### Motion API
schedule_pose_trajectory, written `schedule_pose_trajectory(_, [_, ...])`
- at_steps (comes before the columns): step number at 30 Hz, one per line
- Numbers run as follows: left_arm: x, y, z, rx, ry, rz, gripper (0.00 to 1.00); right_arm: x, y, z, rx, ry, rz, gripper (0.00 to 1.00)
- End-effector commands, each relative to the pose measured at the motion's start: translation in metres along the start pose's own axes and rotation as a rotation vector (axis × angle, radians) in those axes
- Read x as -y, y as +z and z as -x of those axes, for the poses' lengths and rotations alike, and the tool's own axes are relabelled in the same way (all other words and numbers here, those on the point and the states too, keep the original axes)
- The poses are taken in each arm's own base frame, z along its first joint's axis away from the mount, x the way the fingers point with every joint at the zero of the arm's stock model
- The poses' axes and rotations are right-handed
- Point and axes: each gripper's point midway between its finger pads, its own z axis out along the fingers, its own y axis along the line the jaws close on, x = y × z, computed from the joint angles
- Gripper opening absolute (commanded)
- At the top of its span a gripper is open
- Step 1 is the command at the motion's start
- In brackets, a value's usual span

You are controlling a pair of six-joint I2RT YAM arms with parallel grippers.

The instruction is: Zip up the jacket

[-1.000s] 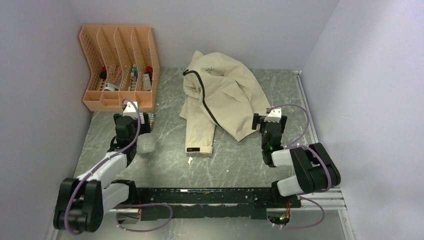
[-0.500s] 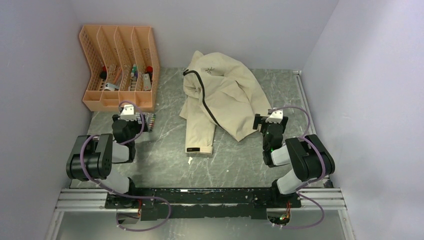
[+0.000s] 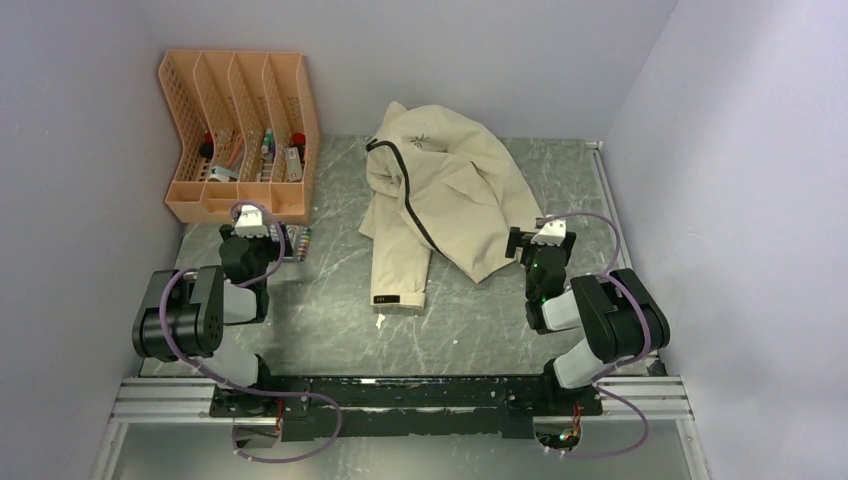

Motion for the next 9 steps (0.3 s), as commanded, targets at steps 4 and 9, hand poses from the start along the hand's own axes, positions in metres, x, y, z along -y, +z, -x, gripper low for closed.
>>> schedule_pose_trajectory(4, [0.0004,0.0046,0.0188,0.069,-0.011,-0.011,0.93,-0.0025,0.0100,0.0064,0.007,0.014,0.006,1.00])
schedule_pose_trajectory(9, [0.0001,0.0046,0.0188,0.069,-0.012,-0.011,0.93,-0.0016,0.0114,0.0072,0.009,0.018,0.033,1.00])
